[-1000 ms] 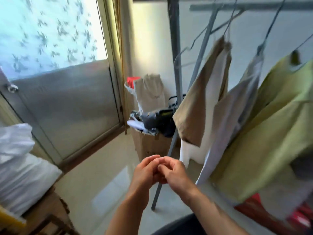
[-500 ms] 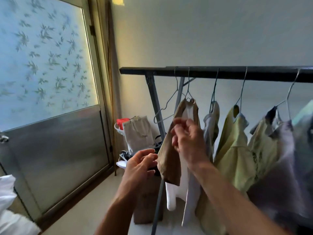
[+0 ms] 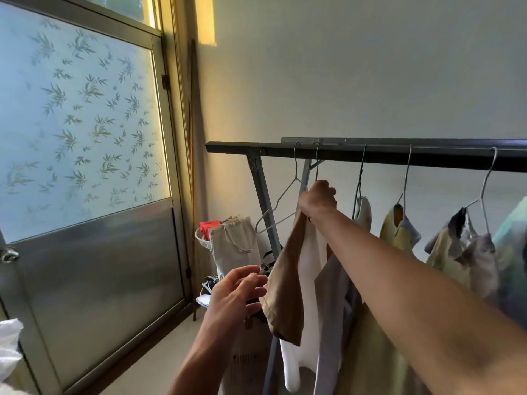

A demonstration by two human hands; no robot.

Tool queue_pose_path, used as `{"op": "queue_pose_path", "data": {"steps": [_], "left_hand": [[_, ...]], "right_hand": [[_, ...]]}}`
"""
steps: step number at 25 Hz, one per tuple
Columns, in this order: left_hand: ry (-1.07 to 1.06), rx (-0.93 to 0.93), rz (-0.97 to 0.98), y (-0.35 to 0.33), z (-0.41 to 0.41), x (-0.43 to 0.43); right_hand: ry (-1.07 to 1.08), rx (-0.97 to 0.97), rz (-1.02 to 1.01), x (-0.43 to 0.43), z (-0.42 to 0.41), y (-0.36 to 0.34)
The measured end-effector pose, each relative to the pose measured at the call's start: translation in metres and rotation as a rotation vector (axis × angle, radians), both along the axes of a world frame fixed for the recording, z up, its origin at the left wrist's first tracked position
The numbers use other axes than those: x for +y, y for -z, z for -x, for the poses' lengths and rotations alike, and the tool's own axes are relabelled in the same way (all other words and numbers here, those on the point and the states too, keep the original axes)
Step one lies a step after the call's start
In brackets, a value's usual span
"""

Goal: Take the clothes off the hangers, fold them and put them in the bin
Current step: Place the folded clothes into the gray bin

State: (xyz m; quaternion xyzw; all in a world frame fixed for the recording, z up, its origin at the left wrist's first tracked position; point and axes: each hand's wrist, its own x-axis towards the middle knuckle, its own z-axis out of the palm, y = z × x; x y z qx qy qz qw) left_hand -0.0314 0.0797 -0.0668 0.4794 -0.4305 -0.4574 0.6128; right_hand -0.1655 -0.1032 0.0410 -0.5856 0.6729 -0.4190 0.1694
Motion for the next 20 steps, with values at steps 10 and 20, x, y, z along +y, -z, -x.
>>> {"op": "queue_pose_path", "data": {"steps": [10,20], "left_hand": [[0.002,-0.064,0.010,0.006,0.001,0.002],[-0.077,-0.264,0.186,-0.015,-0.008,-0.005]], "right_hand": [[-0.116,-0.189,0.283,0.059,0.027,-0.010],[-0.406,0.216,0.184,0.145,0.088,-0.012]]}}
